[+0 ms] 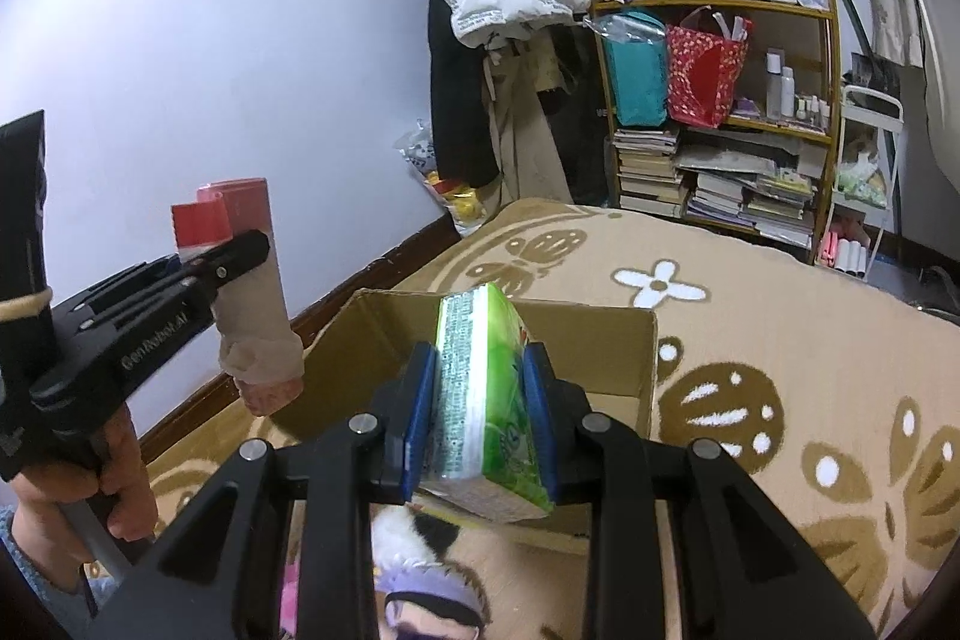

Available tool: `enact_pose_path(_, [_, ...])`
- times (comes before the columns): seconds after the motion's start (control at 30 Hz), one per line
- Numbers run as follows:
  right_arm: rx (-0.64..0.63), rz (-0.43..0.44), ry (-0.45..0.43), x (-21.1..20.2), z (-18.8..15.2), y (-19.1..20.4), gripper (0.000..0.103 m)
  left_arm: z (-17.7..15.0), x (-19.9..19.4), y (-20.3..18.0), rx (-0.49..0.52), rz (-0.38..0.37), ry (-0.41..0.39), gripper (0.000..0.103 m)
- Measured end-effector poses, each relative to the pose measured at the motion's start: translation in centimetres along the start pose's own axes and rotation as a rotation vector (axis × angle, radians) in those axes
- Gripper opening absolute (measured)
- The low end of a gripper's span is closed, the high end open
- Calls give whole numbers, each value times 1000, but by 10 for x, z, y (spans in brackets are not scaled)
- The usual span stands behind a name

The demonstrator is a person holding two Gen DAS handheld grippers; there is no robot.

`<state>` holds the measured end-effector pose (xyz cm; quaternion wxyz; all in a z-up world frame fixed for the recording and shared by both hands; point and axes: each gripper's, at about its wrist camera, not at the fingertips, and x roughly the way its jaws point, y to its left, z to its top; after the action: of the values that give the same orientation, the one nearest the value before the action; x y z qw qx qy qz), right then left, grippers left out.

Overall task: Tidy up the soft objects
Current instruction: 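Carry the roll and tissue pack over the box and release both, then withdraw both tools from the box back toward the pile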

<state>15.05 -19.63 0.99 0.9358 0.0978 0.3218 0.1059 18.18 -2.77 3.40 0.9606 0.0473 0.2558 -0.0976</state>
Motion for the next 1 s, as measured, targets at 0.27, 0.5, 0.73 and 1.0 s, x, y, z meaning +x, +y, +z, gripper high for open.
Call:
enact_pose_path(0.27, [2, -1, 39, 25, -8, -5, 32, -14, 30, -3, -28, -82, 63, 14])
enact_pose_path(0.5, [1, -25, 69, 42, -19, -7, 35, -35, 60, -4, -22, -68, 176, 17])
enact_pose_path(0.73, [16, -33, 93, 49, -22, -11, 55, -43, 68, 0, -32, -46, 226, 29])
enact_pose_path(1.0, [36, -62, 64, 37, -14, -11, 93, -31, 39, 12, -36, 3, 160, 86])
